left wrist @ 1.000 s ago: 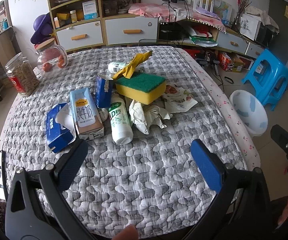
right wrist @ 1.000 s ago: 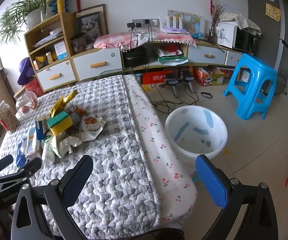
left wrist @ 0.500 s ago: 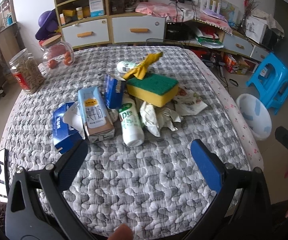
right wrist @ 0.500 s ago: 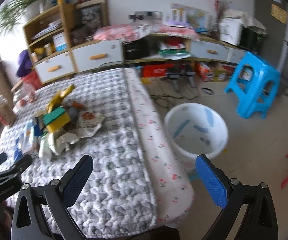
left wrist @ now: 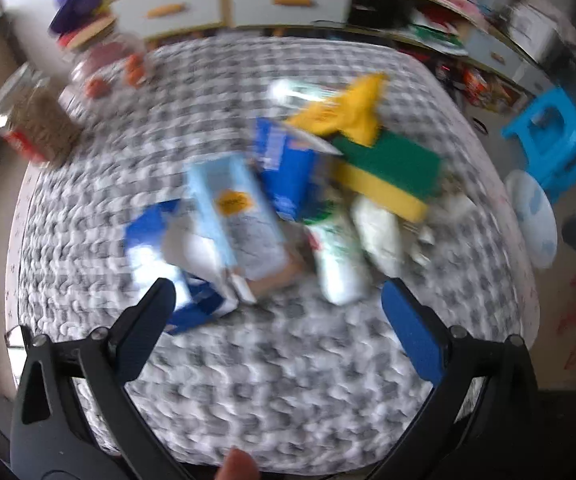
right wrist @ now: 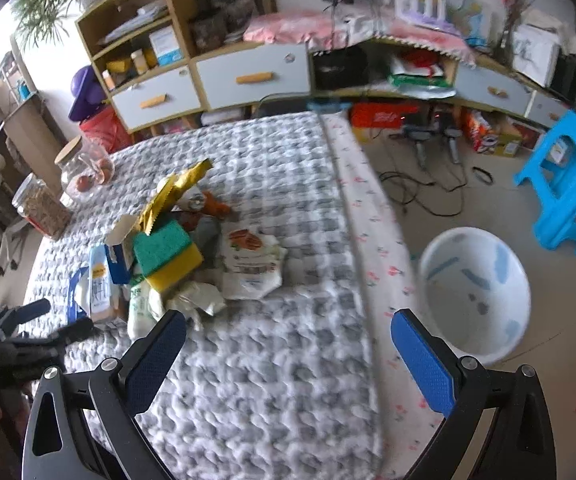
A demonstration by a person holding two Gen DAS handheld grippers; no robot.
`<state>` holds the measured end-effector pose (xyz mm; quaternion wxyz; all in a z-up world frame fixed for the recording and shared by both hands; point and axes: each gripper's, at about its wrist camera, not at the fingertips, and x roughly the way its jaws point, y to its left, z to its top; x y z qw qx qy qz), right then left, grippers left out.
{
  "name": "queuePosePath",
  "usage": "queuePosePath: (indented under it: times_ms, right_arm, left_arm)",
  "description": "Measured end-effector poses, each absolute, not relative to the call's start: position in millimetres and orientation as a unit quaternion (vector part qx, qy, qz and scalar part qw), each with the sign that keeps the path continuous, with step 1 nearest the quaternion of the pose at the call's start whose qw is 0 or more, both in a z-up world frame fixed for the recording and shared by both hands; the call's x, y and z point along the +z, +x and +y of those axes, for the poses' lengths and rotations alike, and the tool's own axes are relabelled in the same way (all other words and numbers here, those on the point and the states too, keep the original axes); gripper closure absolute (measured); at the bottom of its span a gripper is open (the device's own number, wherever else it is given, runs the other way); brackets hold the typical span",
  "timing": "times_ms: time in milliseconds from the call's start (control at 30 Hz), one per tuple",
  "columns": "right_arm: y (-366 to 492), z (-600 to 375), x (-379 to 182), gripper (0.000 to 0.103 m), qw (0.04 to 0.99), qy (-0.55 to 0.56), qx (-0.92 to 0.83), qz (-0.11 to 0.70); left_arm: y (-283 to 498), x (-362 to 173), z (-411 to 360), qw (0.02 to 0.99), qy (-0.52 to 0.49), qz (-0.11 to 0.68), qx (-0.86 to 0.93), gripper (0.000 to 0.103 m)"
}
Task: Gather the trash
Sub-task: 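Grasp the blue biscuit box with the left gripper while the right grasps the green sponge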
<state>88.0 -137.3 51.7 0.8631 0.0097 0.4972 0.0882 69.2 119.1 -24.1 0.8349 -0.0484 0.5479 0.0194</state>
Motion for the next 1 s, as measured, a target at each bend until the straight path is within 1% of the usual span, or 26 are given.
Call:
queuePosePath:
  times_ms: [133, 333, 400, 533, 600, 700, 767, 833, 933, 1000]
  right_arm:
    - [106, -112, 43, 0.000, 0.855, -0.011, 0.109, 0.507]
    - [132, -102, 16, 0.000, 0.836, 0.021, 0.140, 0.530]
    - [144, -98, 12, 0.000, 0.833, 0.026, 0.152, 0.531]
    - [162, -84, 4, 0.000, 0.830, 0.031, 0.184, 0.526]
    - [166, -76, -1, 0.000, 0.823, 0.032, 0.203, 0.530]
    - [171, -60, -11, 0.000, 0.814, 0.018, 0.228, 0.534]
    - [172, -50, -15, 0.000, 0.811, 0.006, 0.243, 0.532]
    - [171, -40, -17, 0.003, 0.812, -0.010, 0.253, 0.526]
    - [170, -31, -18, 0.013, 0.815, -0.028, 0.265, 0.515]
    - [169, -25, -18, 0.022, 0.815, -0.033, 0.270, 0.512]
  left_arm:
    - [83, -38, 165, 0.820, -0.101, 0.562, 0.050, 0.001]
    - [89, -73, 204, 0.780, -0.184, 0.594, 0.065, 0.018]
    - [90, -82, 208, 0.773, -0.192, 0.601, 0.067, 0.020]
    - [92, -96, 217, 0.761, -0.216, 0.606, 0.080, 0.035]
    - [91, -96, 219, 0.765, -0.222, 0.599, 0.082, 0.038]
    - [93, -93, 218, 0.773, -0.208, 0.593, 0.088, 0.060]
    - [94, -93, 220, 0.774, -0.207, 0.591, 0.088, 0.062]
    - [95, -92, 224, 0.778, -0.215, 0.584, 0.083, 0.062]
    - [90, -87, 232, 0.787, -0.227, 0.568, 0.078, 0.063]
    - [86, -79, 237, 0.793, -0.235, 0.557, 0.075, 0.063]
